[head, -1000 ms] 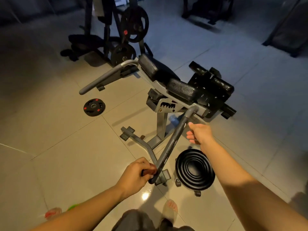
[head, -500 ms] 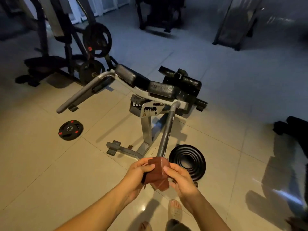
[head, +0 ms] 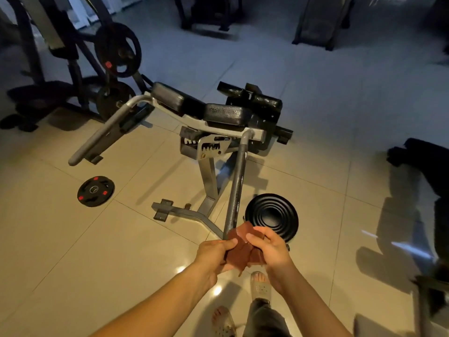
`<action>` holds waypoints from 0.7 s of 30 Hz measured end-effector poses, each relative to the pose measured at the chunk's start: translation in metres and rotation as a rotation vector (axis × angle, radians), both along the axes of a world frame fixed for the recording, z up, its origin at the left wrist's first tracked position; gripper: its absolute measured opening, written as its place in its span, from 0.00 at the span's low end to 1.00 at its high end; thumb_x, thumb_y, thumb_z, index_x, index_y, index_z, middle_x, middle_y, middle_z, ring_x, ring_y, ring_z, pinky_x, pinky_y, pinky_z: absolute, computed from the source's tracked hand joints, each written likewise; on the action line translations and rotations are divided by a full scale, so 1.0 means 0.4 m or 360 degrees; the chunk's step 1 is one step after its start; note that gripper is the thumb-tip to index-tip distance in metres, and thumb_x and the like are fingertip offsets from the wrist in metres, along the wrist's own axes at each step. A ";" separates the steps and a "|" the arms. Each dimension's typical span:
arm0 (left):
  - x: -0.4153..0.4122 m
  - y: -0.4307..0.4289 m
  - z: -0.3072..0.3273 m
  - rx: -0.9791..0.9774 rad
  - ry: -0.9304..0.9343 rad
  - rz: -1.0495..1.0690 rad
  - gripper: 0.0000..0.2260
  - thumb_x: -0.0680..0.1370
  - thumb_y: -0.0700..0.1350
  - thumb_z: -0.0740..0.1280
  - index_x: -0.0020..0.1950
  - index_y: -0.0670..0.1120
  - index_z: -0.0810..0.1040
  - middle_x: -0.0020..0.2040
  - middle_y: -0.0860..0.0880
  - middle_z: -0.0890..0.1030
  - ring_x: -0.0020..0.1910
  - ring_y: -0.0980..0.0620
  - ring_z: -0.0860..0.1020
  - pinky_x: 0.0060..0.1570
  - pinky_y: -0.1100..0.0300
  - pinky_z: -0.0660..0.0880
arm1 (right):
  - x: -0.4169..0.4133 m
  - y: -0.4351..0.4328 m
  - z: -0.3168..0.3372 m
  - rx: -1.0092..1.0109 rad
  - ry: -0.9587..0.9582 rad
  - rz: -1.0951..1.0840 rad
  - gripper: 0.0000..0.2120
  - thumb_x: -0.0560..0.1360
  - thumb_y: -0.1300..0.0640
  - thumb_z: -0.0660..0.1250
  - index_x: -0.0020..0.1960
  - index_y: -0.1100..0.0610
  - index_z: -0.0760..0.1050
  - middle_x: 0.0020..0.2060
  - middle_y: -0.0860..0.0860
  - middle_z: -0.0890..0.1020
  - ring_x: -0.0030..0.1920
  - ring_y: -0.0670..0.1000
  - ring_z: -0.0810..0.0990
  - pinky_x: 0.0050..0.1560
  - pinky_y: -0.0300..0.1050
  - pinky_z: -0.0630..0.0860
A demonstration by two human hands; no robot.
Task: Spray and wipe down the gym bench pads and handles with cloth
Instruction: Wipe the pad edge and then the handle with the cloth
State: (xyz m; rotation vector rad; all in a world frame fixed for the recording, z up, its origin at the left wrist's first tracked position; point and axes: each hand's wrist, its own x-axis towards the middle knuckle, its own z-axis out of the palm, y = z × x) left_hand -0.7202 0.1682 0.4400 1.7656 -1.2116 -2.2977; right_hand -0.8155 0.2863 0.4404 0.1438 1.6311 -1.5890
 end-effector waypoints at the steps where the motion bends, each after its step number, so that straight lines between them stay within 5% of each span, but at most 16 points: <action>1: 0.003 0.000 -0.004 0.0003 -0.0011 -0.0035 0.12 0.74 0.40 0.78 0.53 0.35 0.82 0.44 0.38 0.87 0.44 0.41 0.86 0.36 0.53 0.83 | -0.001 0.002 0.001 0.0010 0.0009 0.0003 0.10 0.76 0.66 0.72 0.56 0.58 0.79 0.48 0.60 0.86 0.45 0.58 0.85 0.37 0.49 0.82; 6: 0.038 -0.032 -0.030 -0.0396 -0.0203 -0.0398 0.12 0.74 0.46 0.79 0.46 0.40 0.80 0.40 0.44 0.85 0.38 0.47 0.82 0.39 0.54 0.81 | -0.014 -0.016 -0.023 0.0147 0.0337 -0.0103 0.12 0.76 0.70 0.71 0.49 0.54 0.78 0.43 0.52 0.85 0.43 0.52 0.84 0.44 0.52 0.83; 10: 0.023 -0.056 -0.044 -0.0754 -0.0180 -0.0504 0.07 0.74 0.44 0.77 0.47 0.42 0.84 0.38 0.47 0.81 0.39 0.50 0.78 0.44 0.57 0.75 | 0.000 -0.054 -0.024 0.0138 0.0666 -0.0022 0.11 0.76 0.70 0.70 0.51 0.56 0.77 0.39 0.48 0.82 0.39 0.44 0.83 0.36 0.33 0.77; 17: 0.009 -0.087 -0.065 -0.0802 -0.0135 -0.0724 0.03 0.75 0.41 0.76 0.44 0.49 0.89 0.44 0.42 0.87 0.45 0.44 0.84 0.52 0.50 0.80 | 0.065 -0.069 -0.092 0.0062 0.0819 0.0058 0.09 0.74 0.56 0.75 0.50 0.45 0.80 0.44 0.50 0.84 0.43 0.54 0.84 0.44 0.55 0.83; 21: 0.019 -0.086 -0.077 -0.0787 -0.0122 -0.0749 0.06 0.75 0.40 0.76 0.44 0.51 0.89 0.44 0.42 0.87 0.45 0.43 0.83 0.53 0.51 0.80 | 0.047 -0.097 -0.103 0.0235 0.1023 0.0172 0.12 0.74 0.61 0.74 0.45 0.46 0.76 0.42 0.43 0.79 0.42 0.45 0.80 0.45 0.47 0.79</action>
